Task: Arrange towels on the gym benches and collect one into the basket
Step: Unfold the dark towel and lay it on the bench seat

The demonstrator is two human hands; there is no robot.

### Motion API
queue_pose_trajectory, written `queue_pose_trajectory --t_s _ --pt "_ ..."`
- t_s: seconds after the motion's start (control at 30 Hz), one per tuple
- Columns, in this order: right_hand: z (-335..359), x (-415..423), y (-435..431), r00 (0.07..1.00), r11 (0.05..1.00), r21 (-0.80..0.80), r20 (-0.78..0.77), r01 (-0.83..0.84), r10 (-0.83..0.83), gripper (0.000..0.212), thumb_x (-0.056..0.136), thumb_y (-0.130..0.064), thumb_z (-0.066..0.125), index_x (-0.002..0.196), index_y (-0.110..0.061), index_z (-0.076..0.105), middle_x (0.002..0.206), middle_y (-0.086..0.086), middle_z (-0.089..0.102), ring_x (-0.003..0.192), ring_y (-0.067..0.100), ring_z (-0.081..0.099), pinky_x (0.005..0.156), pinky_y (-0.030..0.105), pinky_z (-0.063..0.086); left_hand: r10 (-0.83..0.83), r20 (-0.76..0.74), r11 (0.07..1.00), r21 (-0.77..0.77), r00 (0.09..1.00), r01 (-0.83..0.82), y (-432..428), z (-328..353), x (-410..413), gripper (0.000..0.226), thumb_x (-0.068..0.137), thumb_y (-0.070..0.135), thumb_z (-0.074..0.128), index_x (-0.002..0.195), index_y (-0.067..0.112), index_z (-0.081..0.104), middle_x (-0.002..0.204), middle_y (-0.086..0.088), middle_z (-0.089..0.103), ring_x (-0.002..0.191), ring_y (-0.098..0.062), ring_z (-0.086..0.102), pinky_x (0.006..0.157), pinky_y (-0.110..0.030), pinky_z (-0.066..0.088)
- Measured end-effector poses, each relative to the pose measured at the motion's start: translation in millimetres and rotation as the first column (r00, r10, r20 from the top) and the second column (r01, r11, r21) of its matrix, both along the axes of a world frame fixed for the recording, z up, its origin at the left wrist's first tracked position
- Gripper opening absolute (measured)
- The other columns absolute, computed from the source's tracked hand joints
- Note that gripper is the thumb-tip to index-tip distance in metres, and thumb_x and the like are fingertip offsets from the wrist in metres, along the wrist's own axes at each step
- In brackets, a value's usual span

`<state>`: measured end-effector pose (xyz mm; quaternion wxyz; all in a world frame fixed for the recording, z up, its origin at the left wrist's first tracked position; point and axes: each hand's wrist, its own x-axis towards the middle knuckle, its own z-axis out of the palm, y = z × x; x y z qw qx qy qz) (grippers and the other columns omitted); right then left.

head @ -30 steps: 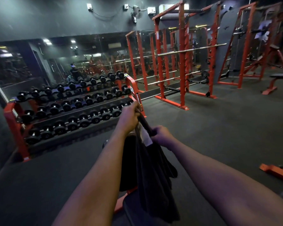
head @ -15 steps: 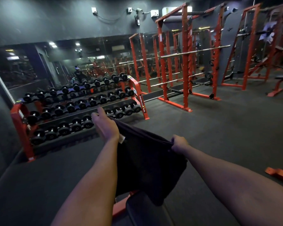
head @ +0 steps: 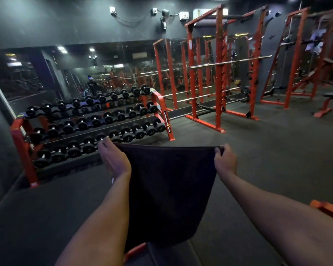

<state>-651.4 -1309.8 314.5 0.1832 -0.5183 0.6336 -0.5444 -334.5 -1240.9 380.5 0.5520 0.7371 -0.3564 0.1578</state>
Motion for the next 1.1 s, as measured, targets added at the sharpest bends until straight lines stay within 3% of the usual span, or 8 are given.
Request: queue_pose_trajectory --t_s 0.13,0.33,0.47,0.6,0.77,0.9,1.0,1.1 --pt "30.1 12.2 12.8 0.983 0.976 -0.133 0.084 0.171 -0.161 0.017 0.101 -0.024 0.046 0.105 -0.011 0.055 0.094 0.015 0.066 0.082 0.031 0.062 0.067 0.031 0.038 -0.058 0.057 0.976 -0.206 0.997 0.069 7.7 7.7 -2.3 0.029 0.094 -0.001 0.036 0.118 0.009 0.048 0.113 -0.009 0.048 0.099 -0.024 0.049 0.086 -0.03 0.04" --pt "64.3 27.5 -4.6 0.974 0.897 0.388 -0.153 0.213 -0.165 0.029 0.088 -0.021 0.057 0.11 -0.006 0.07 0.111 0.013 0.07 0.103 0.033 0.067 0.078 0.036 0.052 0.065 -0.349 0.973 0.23 0.935 0.018 -3.0 17.6 0.0 0.032 0.098 0.009 0.028 0.096 -0.002 0.058 0.111 -0.021 0.059 0.099 -0.038 0.057 0.082 -0.042 0.046" --pt "58.7 54.7 0.9 0.992 0.889 0.454 -0.127 0.058 0.0 0.031 0.091 -0.02 0.055 0.112 -0.002 0.069 0.116 0.014 0.069 0.106 0.031 0.067 0.076 0.031 0.051 0.114 -0.295 0.898 0.44 0.949 0.028 -6.8 13.3 -20.6 0.029 0.092 -0.01 0.039 0.109 -0.006 0.062 0.116 -0.027 0.062 0.109 -0.041 0.061 0.082 -0.046 0.053" --pt "51.5 92.7 9.1 0.945 0.881 0.37 -0.02 -0.295 0.326 0.021 0.089 -0.015 0.054 0.091 0.001 0.068 0.084 0.018 0.07 0.055 0.027 0.069 0.047 0.03 0.058 -0.109 -0.249 0.872 0.441 0.962 0.212 -17.7 7.9 -59.5 0.022 0.087 -0.005 0.051 0.103 0.001 0.065 0.11 -0.023 0.065 0.104 -0.038 0.063 0.075 -0.038 0.051" --pt "55.0 112.7 12.9 0.81 0.793 0.248 -0.052 -0.556 0.584 0.011 0.083 -0.011 0.064 0.089 -0.007 0.073 0.087 0.015 0.074 0.084 0.029 0.072 0.077 0.047 0.06 -0.448 -0.17 0.764 0.437 0.878 0.475 -31.8 16.8 -82.3 0.006 0.073 0.007 0.063 0.079 0.01 0.063 0.088 -0.012 0.068 0.081 -0.026 0.065 0.071 -0.031 0.055" --pt "56.9 103.7 16.8 0.752 0.725 0.233 0.046 -0.648 0.658 0.011 0.081 -0.011 0.073 0.092 -0.008 0.07 0.088 0.015 0.073 0.077 0.025 0.072 0.059 0.032 0.06 -0.64 -0.252 0.582 0.457 0.726 0.673 -32.9 27.3 -77.7 0.016 0.087 0.0 0.048 0.092 0.013 0.055 0.089 -0.017 0.063 0.071 -0.026 0.066 0.056 -0.031 0.055" --pt "56.5 101.1 14.5 0.74 0.732 0.182 -0.032 -0.656 0.672 0.014 0.074 -0.011 0.077 0.086 -0.008 0.07 0.083 0.017 0.073 0.075 0.026 0.071 0.068 0.041 0.061 -0.711 -0.422 0.438 0.359 0.562 0.824 -29.1 29.3 -63.8 0.029 0.087 -0.01 0.036 0.101 0.014 0.047 0.084 -0.02 0.064 0.066 -0.03 0.066 0.056 -0.037 0.058" --pt "64.9 102.4 14.8 0.743 0.745 0.09 -0.057 -0.661 0.666 0.001 0.066 -0.017 0.068 0.066 -0.017 0.069 0.065 0.008 0.068 0.062 0.021 0.062 0.064 0.04 0.055 -0.774 -0.371 0.342 0.438 0.513 0.832 -23.2 20.9 -38.7 0.046 0.076 0.002 0.057 0.116 0.02 0.044 0.111 -0.008 0.061 0.082 -0.023 0.063 0.068 -0.034 0.054"
